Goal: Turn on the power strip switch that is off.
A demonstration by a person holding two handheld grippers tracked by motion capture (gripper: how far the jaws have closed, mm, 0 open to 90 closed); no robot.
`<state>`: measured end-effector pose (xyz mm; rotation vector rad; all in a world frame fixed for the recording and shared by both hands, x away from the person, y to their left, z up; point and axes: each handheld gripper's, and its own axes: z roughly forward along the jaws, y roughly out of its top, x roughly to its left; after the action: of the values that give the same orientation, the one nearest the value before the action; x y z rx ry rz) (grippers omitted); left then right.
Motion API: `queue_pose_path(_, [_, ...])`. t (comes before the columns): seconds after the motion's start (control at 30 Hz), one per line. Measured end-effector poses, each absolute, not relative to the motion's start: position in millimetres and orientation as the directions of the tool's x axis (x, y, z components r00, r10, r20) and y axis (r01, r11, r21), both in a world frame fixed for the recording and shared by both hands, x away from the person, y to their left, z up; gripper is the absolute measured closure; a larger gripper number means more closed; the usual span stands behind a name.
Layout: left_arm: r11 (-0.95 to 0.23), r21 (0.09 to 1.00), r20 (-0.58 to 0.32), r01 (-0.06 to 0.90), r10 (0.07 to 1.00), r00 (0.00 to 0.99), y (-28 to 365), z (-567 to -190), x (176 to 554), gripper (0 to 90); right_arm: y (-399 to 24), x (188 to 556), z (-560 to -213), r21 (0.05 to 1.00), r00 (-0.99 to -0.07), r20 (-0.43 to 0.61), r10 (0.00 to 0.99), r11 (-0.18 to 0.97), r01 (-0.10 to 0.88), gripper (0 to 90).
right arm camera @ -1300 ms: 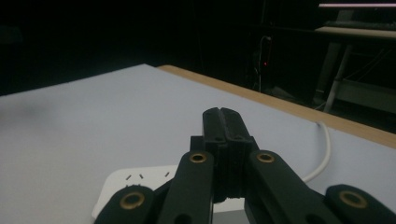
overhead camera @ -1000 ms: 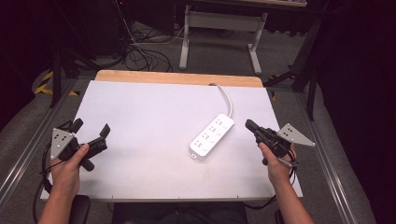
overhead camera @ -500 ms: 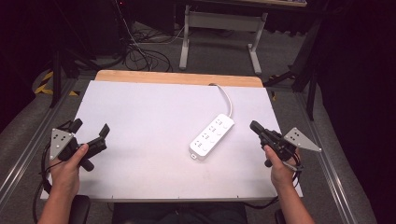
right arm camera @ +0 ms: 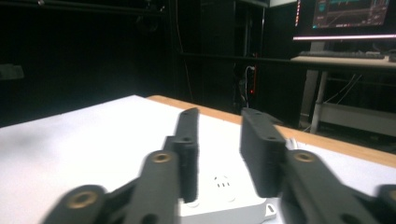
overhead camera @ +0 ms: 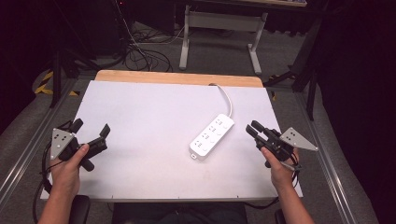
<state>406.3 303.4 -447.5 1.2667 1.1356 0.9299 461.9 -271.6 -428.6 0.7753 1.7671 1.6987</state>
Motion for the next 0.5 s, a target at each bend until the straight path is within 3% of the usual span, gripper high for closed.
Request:
queue_pose_path(0.07, [0.108,0.992,-0.121,0.072,0.968,0.220,303.4,-447.5,406.3,4.1,-270.6,463.5,-429.3,0.999,-0.668,0.025,0.744,0.011,0.050,45.9])
queue_pose_path(0.1, [0.107,0.992,-0.120,0.073,0.968,0.220,303.5,-447.5,406.2,4.0,-271.0,467.1,-430.4,0.996,-0.658,0.058,0.751,0.000,0.087,23.9])
queue_pose_path(0.13, [0.107,0.992,-0.121,0.073,0.968,0.219,303.6,-447.5,406.2,4.0,-271.0,467.1,-430.4,0.996,-0.658,0.058,0.751,0.000,0.087,23.9])
queue_pose_path(0.2, [0.108,0.991,-0.122,0.073,0.968,0.219,303.7,-447.5,406.2,3.9,-272.3,470.5,-433.3,0.993,-0.668,0.068,0.741,0.016,0.119,6.2])
queue_pose_path(0.5, [0.108,0.992,-0.122,0.072,0.968,0.218,303.9,-447.5,405.9,3.5,-271.9,470.9,-433.5,0.994,-0.666,0.060,0.744,0.018,0.110,1.8])
